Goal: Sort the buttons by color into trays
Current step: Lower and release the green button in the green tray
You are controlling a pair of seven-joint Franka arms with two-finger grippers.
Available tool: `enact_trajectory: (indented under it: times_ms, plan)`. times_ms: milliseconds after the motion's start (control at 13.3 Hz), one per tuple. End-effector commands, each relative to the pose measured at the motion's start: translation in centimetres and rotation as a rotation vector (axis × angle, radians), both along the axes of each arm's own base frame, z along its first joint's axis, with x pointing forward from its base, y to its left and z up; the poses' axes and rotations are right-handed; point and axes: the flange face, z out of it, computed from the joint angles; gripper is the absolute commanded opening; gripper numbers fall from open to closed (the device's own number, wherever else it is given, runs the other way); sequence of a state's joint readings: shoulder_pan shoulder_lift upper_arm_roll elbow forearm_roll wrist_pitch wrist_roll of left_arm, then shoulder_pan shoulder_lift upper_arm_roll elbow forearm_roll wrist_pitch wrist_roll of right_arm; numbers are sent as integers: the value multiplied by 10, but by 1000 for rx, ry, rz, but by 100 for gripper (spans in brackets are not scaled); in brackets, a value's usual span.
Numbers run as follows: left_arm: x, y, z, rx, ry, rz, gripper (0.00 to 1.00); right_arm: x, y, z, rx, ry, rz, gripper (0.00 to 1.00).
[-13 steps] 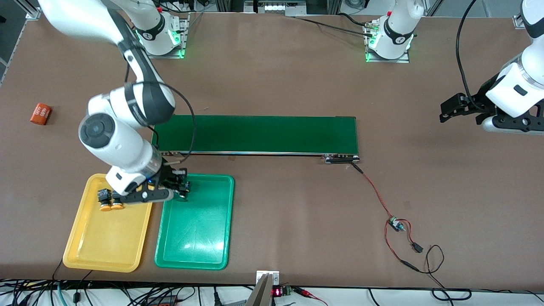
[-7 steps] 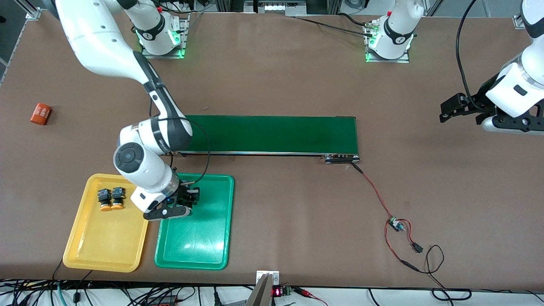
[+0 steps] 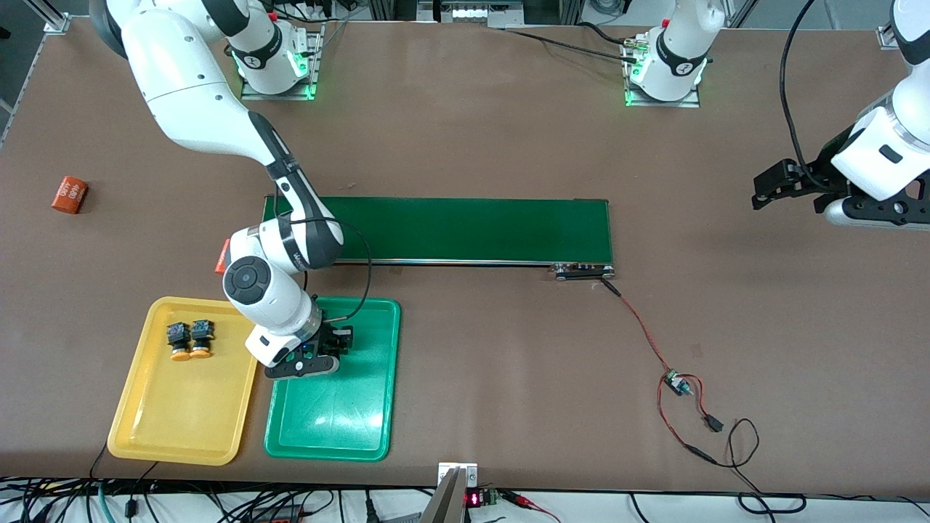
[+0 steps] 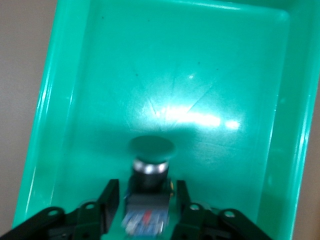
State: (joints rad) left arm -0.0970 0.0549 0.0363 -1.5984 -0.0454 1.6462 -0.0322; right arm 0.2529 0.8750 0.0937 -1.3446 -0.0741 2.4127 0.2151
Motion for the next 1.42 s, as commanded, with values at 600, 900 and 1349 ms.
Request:
enact_trajectory:
  times_ms: [600, 900, 1349]
  plan:
    - [5, 0, 4, -13, -6, 6, 100, 7, 5, 24, 13, -55, 11, 100]
    - [6, 0, 3, -14, -3, 6, 100, -1, -2, 74, -22, 18, 4, 100]
    - [6, -1, 2, -14, -2, 8, 100, -28, -33, 191, -82, 122, -16, 100]
